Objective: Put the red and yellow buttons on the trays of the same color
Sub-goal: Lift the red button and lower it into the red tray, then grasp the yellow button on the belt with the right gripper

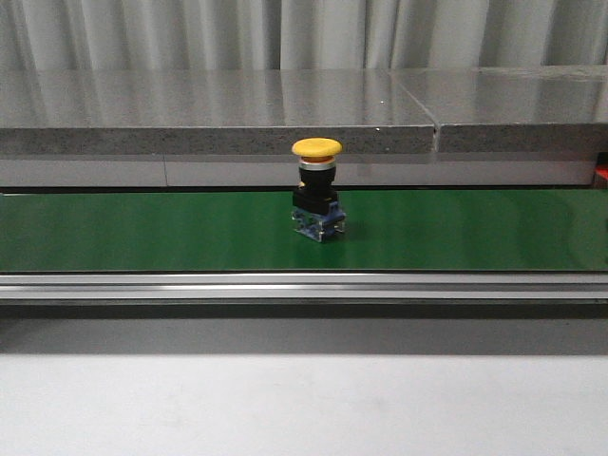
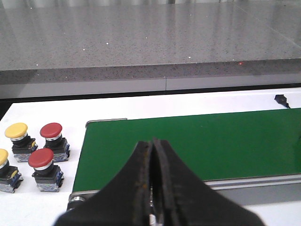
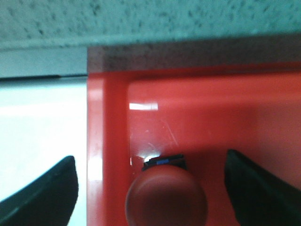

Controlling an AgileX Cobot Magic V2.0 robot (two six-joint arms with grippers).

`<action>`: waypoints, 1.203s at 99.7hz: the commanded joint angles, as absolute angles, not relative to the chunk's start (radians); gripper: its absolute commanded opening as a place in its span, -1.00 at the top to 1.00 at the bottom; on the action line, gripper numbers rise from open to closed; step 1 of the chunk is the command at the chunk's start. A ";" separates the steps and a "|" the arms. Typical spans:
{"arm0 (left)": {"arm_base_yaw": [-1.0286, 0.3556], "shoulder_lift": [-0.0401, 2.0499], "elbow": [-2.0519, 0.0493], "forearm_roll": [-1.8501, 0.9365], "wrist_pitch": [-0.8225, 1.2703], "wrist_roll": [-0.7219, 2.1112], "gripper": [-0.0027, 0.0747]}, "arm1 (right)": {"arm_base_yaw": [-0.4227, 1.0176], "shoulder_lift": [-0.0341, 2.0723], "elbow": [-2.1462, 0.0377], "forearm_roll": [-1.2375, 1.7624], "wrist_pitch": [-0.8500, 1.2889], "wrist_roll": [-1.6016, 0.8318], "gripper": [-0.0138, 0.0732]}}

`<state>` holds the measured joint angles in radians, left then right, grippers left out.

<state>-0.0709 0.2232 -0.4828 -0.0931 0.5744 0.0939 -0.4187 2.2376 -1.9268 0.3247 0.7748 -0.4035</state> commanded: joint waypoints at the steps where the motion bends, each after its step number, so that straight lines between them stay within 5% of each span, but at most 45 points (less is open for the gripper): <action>1: -0.079 0.233 -0.508 -0.104 0.500 0.083 0.98 | -0.424 2.120 -1.960 0.341 0.728 -0.408 -0.81; 40: -0.079 0.233 -0.508 -0.104 0.500 0.083 0.98 | -0.415 1.888 -1.897 0.417 0.855 -0.412 -0.80; 120: -0.079 0.233 -0.508 -0.104 0.500 0.083 0.98 | -0.115 1.400 -1.176 0.420 0.896 -0.618 -0.80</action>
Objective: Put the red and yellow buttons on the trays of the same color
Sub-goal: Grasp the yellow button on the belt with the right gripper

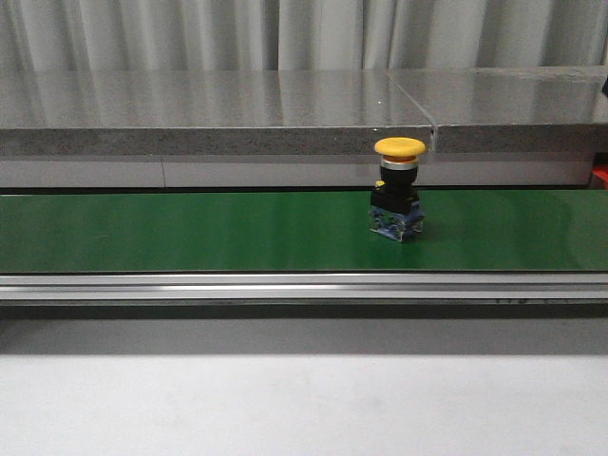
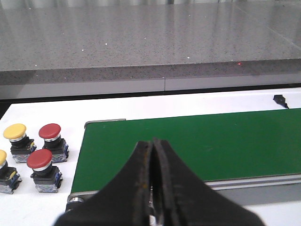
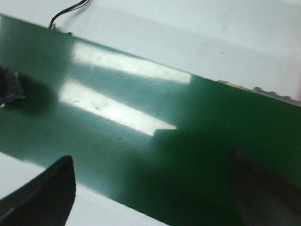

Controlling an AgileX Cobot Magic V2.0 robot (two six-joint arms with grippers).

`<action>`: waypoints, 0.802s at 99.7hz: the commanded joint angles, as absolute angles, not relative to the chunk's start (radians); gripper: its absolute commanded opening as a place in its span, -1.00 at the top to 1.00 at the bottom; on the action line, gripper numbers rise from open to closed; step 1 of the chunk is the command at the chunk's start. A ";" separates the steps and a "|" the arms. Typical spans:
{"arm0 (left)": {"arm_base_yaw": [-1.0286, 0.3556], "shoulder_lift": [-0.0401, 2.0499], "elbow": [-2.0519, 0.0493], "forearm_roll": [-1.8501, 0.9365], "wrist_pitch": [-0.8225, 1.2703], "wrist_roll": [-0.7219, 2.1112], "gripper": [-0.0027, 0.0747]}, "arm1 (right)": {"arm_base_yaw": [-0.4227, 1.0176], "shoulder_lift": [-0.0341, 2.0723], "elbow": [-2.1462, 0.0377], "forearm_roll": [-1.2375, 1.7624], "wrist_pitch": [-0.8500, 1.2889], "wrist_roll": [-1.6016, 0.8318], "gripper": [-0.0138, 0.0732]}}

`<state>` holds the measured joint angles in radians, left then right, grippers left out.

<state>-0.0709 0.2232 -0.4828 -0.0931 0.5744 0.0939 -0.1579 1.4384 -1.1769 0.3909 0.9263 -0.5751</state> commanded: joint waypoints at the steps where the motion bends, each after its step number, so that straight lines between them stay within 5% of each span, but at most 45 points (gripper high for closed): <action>1: -0.079 0.233 -0.508 -0.104 0.500 0.083 0.98 | -0.110 1.401 -1.175 0.420 0.896 -0.619 -0.80; 80: -0.079 0.233 -0.508 -0.104 0.500 0.083 0.98 | 0.197 1.577 -1.181 0.423 0.661 -0.623 -0.74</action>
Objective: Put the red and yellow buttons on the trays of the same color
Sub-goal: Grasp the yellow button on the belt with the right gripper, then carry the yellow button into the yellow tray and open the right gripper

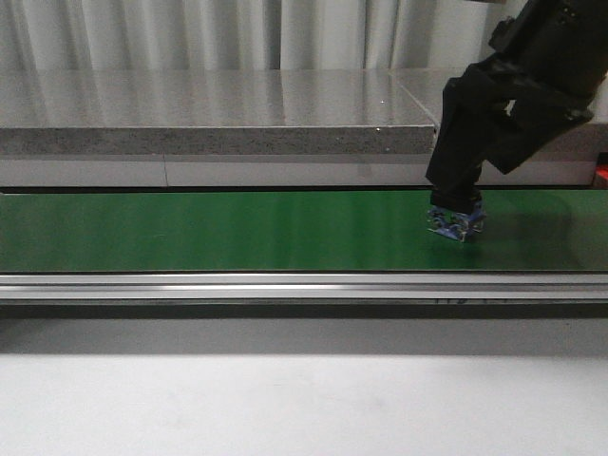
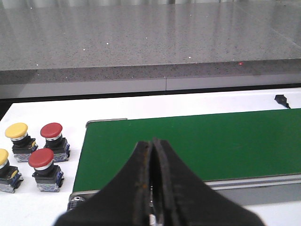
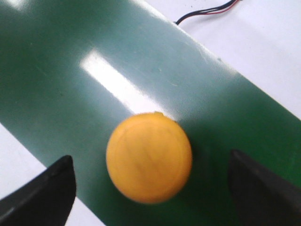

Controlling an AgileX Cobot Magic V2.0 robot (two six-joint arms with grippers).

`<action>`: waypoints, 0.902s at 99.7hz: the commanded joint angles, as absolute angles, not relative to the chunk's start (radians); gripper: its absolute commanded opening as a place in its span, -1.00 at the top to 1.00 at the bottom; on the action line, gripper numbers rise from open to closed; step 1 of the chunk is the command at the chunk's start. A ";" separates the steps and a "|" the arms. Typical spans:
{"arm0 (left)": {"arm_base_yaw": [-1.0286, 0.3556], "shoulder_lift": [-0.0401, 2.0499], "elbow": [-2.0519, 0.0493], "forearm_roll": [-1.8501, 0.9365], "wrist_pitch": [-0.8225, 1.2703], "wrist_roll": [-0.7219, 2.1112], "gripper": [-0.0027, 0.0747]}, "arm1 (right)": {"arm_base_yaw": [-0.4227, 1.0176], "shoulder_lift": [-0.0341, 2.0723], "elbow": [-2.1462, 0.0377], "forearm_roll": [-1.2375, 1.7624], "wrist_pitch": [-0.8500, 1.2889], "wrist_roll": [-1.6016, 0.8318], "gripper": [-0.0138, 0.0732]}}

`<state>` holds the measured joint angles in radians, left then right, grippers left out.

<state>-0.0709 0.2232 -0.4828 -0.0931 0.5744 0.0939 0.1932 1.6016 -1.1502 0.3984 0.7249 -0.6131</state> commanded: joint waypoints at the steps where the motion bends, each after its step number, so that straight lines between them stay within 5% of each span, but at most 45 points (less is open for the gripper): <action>1: -0.079 0.233 -0.508 -0.104 0.500 0.083 0.98 | 0.197 1.578 -1.181 0.423 0.659 -0.623 -0.72; 38: -0.079 0.233 -0.508 -0.104 0.500 0.083 0.98 | 0.194 1.584 -1.181 0.423 0.640 -0.617 0.41; 67: -0.079 0.233 -0.508 -0.104 0.500 0.083 0.98 | 0.077 1.463 -1.182 0.423 0.702 -0.554 0.43; 90: -0.079 0.233 -0.508 -0.104 0.500 0.083 0.98 | -0.224 1.321 -1.181 0.422 0.758 -0.505 0.43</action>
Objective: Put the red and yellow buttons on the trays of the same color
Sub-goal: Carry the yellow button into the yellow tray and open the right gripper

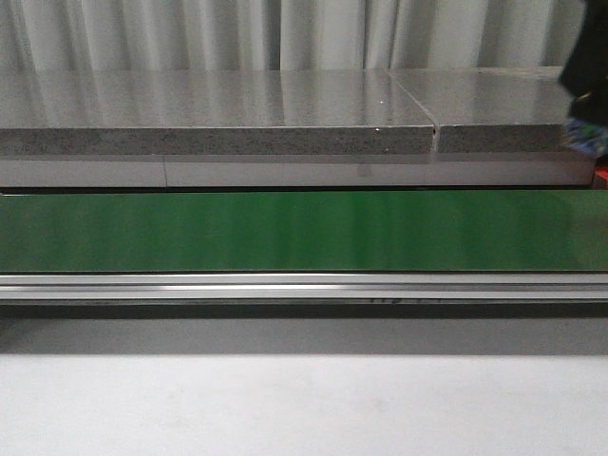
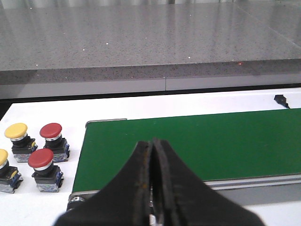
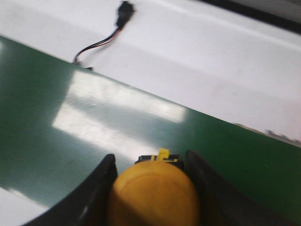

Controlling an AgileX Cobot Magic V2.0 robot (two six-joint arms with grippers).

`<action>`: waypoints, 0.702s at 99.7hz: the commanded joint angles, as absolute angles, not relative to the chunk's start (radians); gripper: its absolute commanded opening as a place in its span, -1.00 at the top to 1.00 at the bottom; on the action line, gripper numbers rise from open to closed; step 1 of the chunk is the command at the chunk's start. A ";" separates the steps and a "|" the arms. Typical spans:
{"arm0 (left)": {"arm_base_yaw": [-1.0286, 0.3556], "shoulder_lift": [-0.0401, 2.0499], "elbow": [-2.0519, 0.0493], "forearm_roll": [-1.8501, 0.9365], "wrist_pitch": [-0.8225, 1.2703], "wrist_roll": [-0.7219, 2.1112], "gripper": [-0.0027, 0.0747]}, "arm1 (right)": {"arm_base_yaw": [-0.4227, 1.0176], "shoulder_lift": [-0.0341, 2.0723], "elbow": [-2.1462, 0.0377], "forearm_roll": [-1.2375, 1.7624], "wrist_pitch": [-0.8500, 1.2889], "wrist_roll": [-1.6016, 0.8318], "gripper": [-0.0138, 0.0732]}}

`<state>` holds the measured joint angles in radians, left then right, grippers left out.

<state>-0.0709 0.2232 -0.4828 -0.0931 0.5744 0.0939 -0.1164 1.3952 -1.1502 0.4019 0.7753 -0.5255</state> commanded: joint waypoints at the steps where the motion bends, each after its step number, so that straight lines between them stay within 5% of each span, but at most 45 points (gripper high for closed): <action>1: -0.079 0.233 -0.508 -0.104 0.500 0.083 0.98 | -0.247 1.314 -1.181 0.422 0.760 -0.502 0.43; 31: -0.079 0.233 -0.508 -0.104 0.500 0.083 0.98 | -0.687 1.319 -1.176 0.422 0.645 -0.375 0.43; 70: -0.079 0.233 -0.508 -0.104 0.500 0.083 0.98 | -0.813 1.510 -1.176 0.422 0.506 -0.339 0.43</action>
<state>-0.0709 0.2232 -0.4828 -0.0931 0.5744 0.0939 -0.8045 1.5086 -1.1502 0.4000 0.5718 -0.3439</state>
